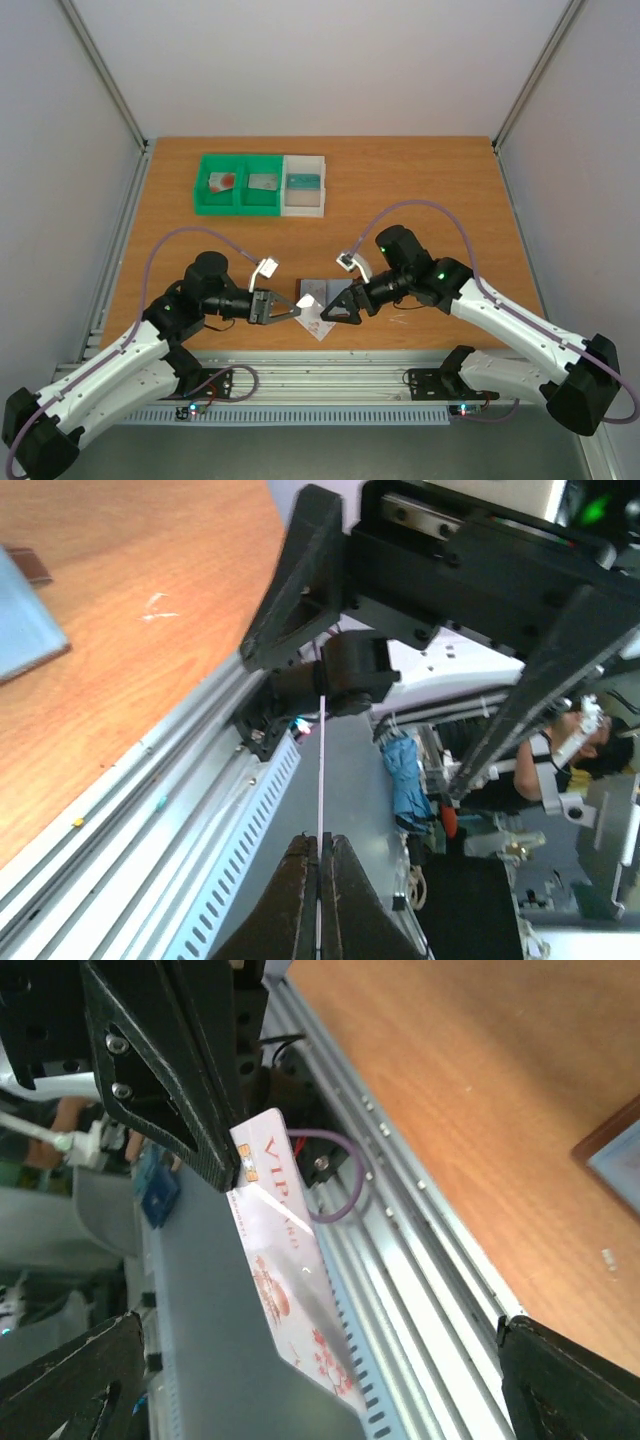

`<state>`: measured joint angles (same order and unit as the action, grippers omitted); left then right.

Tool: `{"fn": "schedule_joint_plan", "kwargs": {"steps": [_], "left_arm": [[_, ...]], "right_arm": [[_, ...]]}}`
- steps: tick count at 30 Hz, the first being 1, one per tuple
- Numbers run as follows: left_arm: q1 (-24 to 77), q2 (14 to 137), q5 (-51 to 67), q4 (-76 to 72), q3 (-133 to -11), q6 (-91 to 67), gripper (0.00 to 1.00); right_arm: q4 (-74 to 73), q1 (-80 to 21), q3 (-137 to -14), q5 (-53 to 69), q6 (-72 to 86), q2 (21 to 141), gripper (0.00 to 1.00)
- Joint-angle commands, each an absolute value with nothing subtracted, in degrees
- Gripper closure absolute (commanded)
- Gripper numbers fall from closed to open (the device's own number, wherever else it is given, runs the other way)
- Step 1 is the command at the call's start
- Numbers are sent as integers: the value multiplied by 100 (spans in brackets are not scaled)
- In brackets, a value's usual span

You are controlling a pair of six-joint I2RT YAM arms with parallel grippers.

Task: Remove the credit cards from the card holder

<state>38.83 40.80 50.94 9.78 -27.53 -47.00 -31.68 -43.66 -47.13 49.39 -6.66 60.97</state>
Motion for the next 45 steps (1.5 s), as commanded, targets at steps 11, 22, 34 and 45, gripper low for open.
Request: {"fn": "schedule_joint_plan", "kwargs": {"steps": [11, 22, 34, 45], "left_arm": [[3813, 3828, 2676, 2480, -3684, -4021, 99], [3695, 4336, 48, 3268, -4369, -3949, 100], [3116, 5469, -1182, 2775, -4967, -3573, 100], [2491, 7486, -1088, 3110, -6738, -2708, 100]], "right_arm": [[-3346, -4359, -4939, 2758, -80, 5224, 2], [-3527, -4352, -5097, 2224, -78, 5234, 1], [-3543, -4359, -5089, 2155, -66, 5344, 2], [-3723, -4351, -5199, 2182, -111, 5297, 1]]}}
